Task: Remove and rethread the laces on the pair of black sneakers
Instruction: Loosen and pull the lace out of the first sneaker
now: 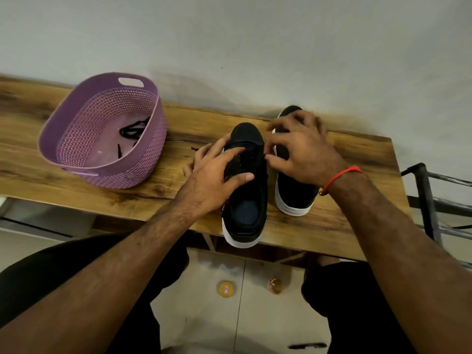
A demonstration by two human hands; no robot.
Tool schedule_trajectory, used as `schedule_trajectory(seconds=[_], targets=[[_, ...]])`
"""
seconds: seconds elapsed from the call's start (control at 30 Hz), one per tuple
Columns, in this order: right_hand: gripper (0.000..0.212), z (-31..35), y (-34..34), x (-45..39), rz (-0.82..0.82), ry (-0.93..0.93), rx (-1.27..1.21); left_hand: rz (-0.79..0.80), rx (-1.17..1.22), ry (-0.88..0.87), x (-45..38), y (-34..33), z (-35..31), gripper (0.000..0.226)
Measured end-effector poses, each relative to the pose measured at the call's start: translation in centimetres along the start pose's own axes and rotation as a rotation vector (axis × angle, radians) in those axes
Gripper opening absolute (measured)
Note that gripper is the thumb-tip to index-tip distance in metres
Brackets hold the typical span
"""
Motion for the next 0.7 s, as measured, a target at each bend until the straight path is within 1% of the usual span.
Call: schedule_trajectory(seconds=[0.1,0.17,0.27,0.33,0.4,0.47,0.53,0.57,0.6,0.63,0.7], targets=[[0.014,-1.2,1.0,0.2,-0.151,-0.013,0.024,0.128,-0.044,0.122,-0.2,-0.2,0.6,0.093],[0.015,-2.1,1.8,0.5,-0.294,-0.057,-0.008,0.195,-0.047,0.168,-0.2,-0.6,0.4,0.101],[0.015,-3.5,3.1,1.0,-0.534,-0.122,-0.032,0.19,-0.034,0.184,-0.3,-0.8,0.2,0.114],[0.016,-4.0,3.4,1.3,-0.656,-0.127,-0.015,0.174,-0.029,0.193,-0.4,-0.7,0.4,0.122],[0.016,-4.5,3.5,1.4,-0.74,-0.137,-0.036,0.176,-0.051,0.198,-0.4,-0.8,0.5,0.123],[0.015,-5.7,4.2,1.6,-0.844,-0.192,-0.174,0.185,-0.075,0.189,-0.3,-1.0,0.5,0.119],[0.03,-7.7,5.2,2.3,-0.94,-0.262,-0.333,0.187,-0.074,0.188,-0.2,-1.0,0.5,0.114],[0.035,-8.6,5.6,2.7,-0.956,-0.272,-0.367,0.188,-0.065,0.188,-0.2,-0.9,0.4,0.112],[0.035,-9.5,5.6,3.0,-0.939,-0.259,-0.388,0.188,-0.054,0.185,-0.2,-0.9,0.4,0.109],[0.033,-10.0,5.4,3.0,-0.882,-0.238,-0.407,0.184,-0.041,0.175,-0.2,-0.9,0.4,0.106],[0.03,-9.5,4.2,2.5,-0.681,-0.194,-0.439,0.16,0.0,0.139,-0.2,-0.8,0.3,0.097]])
Point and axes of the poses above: each hand's wrist, its own x-axis away from the middle knuckle, its own y-axis out of the back of the hand, z = x × y, the point moved 2 cm from there along -x, towards the middle knuckle, and after that the axes turned 13 degrees about z, right-handed, at the moved point
